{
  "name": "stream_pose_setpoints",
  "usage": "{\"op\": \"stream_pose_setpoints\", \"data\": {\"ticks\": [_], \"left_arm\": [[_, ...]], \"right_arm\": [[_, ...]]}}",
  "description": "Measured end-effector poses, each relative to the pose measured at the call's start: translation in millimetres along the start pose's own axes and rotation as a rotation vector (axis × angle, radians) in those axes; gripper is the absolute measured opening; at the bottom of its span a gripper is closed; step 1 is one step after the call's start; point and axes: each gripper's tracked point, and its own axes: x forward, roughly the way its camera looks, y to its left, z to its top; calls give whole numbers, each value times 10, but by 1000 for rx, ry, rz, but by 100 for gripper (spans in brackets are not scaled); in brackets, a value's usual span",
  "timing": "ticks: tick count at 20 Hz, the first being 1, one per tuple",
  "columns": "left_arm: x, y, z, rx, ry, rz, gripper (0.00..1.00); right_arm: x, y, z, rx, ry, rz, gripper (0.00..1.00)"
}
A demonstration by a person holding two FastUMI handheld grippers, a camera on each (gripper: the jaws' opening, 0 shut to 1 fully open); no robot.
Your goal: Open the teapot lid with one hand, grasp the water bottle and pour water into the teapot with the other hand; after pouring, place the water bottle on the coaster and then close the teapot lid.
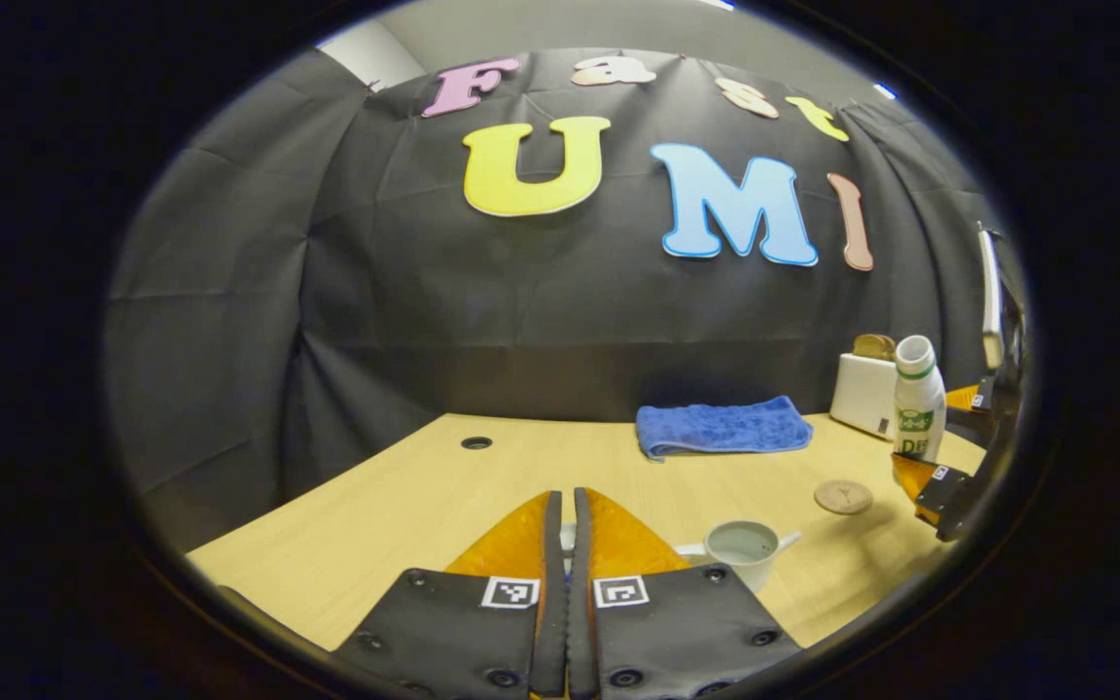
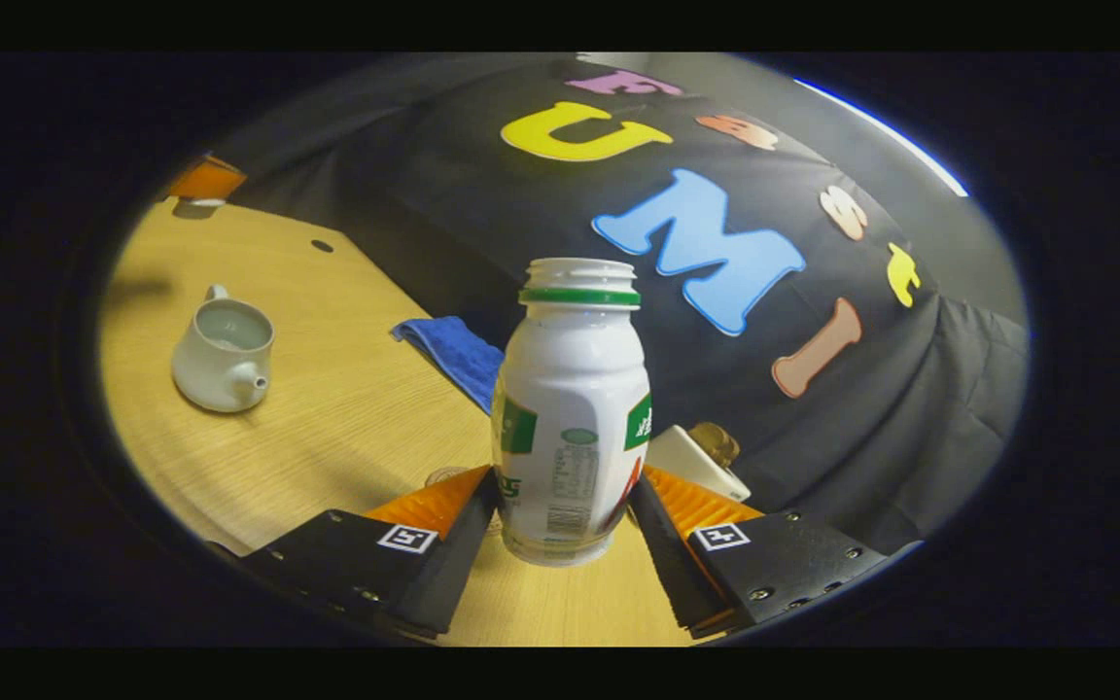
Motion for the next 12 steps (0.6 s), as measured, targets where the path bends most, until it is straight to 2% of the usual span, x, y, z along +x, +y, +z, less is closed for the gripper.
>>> {"op": "stream_pose_setpoints", "data": {"ticks": [2, 5, 8, 9, 10, 12], "left_arm": [[-14, 68, -1, -2, -1, 10, 10], [-38, 137, -18, -6, 1, 20, 11], [-38, 168, -46, -12, 4, 23, 11], [-46, 176, -44, -13, 4, 24, 6], [-34, 181, -57, -13, 5, 25, 11], [-34, 187, -63, -13, 7, 25, 11]], "right_arm": [[31, 30, 75, -91, -19, -6, 81], [33, 60, 227, -235, -59, -28, 81], [55, 128, 286, -315, -74, -23, 81], [59, 136, 315, -345, -80, -29, 81], [66, 133, 340, -377, -87, -34, 81], [75, 169, 360, -432, -96, -35, 81]]}}
